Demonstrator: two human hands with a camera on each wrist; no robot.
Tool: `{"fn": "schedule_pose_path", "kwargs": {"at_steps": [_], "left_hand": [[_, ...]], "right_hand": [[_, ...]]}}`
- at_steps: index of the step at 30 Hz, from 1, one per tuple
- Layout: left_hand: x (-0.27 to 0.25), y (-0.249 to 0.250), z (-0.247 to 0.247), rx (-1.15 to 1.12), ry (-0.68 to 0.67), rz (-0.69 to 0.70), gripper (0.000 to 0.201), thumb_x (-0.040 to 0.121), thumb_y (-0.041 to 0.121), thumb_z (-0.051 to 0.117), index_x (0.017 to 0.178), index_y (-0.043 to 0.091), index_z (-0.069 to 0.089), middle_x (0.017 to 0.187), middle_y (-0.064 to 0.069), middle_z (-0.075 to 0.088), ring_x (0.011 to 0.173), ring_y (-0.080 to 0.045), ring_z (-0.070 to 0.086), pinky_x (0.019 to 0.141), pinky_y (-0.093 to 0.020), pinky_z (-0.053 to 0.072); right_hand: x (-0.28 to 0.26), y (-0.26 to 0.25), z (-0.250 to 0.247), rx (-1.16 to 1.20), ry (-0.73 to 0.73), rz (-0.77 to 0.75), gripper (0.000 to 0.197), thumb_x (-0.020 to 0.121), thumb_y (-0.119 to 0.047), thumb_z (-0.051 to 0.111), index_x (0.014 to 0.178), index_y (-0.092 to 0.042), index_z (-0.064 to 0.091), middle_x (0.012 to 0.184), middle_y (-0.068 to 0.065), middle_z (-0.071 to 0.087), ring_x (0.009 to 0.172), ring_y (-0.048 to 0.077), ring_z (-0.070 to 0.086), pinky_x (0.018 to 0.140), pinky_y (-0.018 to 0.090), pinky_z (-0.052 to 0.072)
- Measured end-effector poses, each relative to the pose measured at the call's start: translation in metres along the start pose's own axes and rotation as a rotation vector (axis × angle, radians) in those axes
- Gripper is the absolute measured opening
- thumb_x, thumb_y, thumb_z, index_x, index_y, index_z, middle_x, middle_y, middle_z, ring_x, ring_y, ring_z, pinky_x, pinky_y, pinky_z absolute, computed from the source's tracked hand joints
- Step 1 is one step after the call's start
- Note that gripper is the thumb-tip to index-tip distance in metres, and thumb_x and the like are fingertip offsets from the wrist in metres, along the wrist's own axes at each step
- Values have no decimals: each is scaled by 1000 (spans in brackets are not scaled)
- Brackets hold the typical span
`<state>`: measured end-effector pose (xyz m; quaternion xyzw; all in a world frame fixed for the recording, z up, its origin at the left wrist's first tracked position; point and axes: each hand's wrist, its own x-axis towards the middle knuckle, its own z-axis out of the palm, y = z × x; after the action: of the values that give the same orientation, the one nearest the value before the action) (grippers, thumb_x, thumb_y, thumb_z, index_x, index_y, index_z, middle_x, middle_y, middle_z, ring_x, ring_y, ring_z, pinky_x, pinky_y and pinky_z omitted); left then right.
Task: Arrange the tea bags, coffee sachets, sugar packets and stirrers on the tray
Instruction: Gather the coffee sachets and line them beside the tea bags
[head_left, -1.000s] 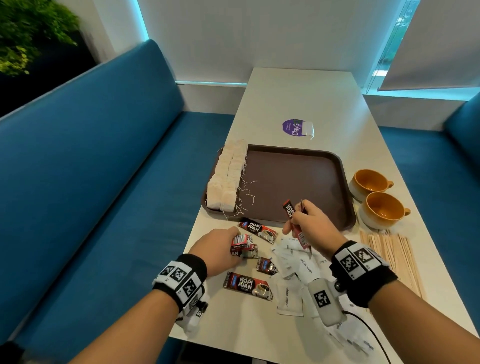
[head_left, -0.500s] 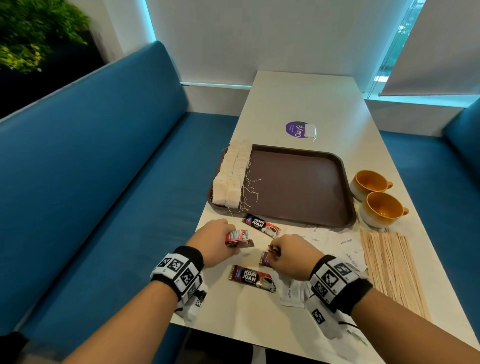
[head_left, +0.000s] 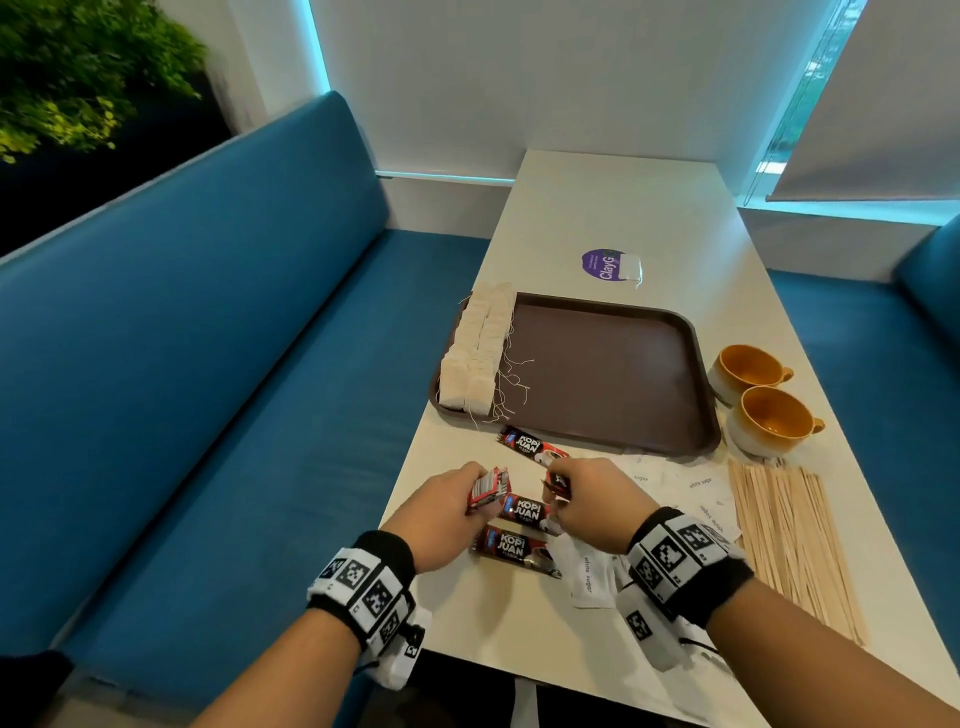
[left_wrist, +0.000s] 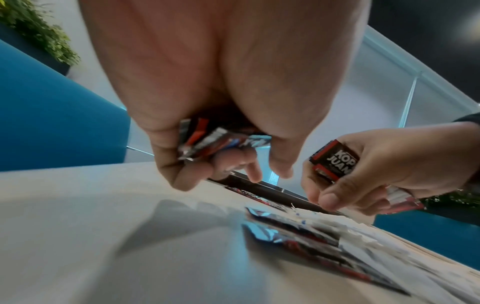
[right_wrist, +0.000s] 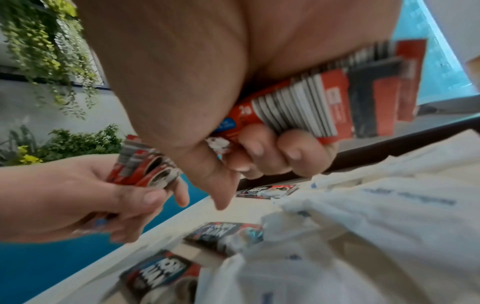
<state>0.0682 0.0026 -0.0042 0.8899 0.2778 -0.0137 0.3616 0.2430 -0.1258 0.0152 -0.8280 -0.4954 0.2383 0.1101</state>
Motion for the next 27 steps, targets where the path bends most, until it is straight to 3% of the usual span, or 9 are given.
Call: {"fn": "schedule_pose_path", "kwargs": {"at_steps": [3, 6, 8, 10, 13, 17, 21, 24, 27], "left_hand": [[16, 7, 4, 36, 57, -3, 13, 98, 34, 63, 99, 26, 53, 97, 3, 65, 89, -18, 59, 75, -33, 48], [34, 13, 8, 68, 21, -1, 15, 93, 25, 67, 103, 27, 56, 104, 1, 69, 96, -21, 63, 86, -39, 53], [41, 18, 12, 157, -28, 11, 14, 92, 23, 64, 105, 27, 60, 104, 0, 70, 96, -24, 64, 87, -41, 54], [44, 19, 14, 231, -39, 6, 10, 92, 24, 61, 101, 28, 62, 100, -1, 71, 94, -26, 64, 85, -42, 55], [45, 15, 9, 277, -37, -21, 6, 90, 27, 63, 87, 29, 58, 94, 0, 70, 91, -25, 65, 80, -40, 56], [39, 2, -8, 281, -114, -115, 22, 87, 39, 73, 96, 21, 64, 98, -2, 70, 91, -22, 65, 75, -31, 50], [26, -13, -23, 178, -171, -239, 24, 83, 34, 77, 96, 15, 71, 92, -4, 75, 81, -18, 69, 64, -25, 52], [19, -21, -30, 97, -174, -265, 12, 84, 27, 75, 82, 17, 68, 78, -1, 71, 65, -14, 64, 55, -20, 48], [13, -24, -32, -37, -140, -283, 12, 87, 19, 67, 78, 15, 61, 68, -1, 66, 57, -17, 61, 54, -25, 53]], "right_hand": [[-9, -7, 12, -44, -75, 18, 13, 85, -31, 65, 77, -28, 56, 83, -6, 61, 79, 18, 62, 68, 30, 52], [-19, -16, 34, -70, -110, -13, 29, 81, -47, 71, 102, -29, 64, 98, -6, 55, 85, 19, 60, 79, 38, 57], [-20, -18, 45, -117, -62, -26, 33, 86, -41, 63, 117, -30, 63, 112, -7, 55, 92, 23, 62, 83, 39, 56], [-20, -16, 47, -134, -24, -44, 32, 89, -36, 59, 120, -30, 64, 122, -8, 54, 97, 24, 63, 82, 37, 55], [-23, -13, 44, -197, -5, -106, 27, 91, -36, 58, 115, -27, 65, 121, -9, 55, 95, 24, 63, 77, 35, 53], [-22, -12, 36, -211, 5, -184, 36, 88, -31, 55, 124, -33, 60, 116, -12, 57, 98, 21, 63, 74, 33, 50], [-14, -11, 27, -102, 26, -175, 7, 89, -27, 56, 95, -27, 53, 94, -9, 52, 86, 20, 57, 70, 33, 48], [-7, -4, 24, 41, 104, -132, 8, 88, -27, 60, 85, -25, 53, 89, -6, 57, 79, 17, 56, 71, 35, 51], [-1, 3, 25, 94, 134, -98, 18, 89, -33, 66, 80, -27, 51, 88, -10, 53, 81, 16, 54, 73, 34, 49]]}}
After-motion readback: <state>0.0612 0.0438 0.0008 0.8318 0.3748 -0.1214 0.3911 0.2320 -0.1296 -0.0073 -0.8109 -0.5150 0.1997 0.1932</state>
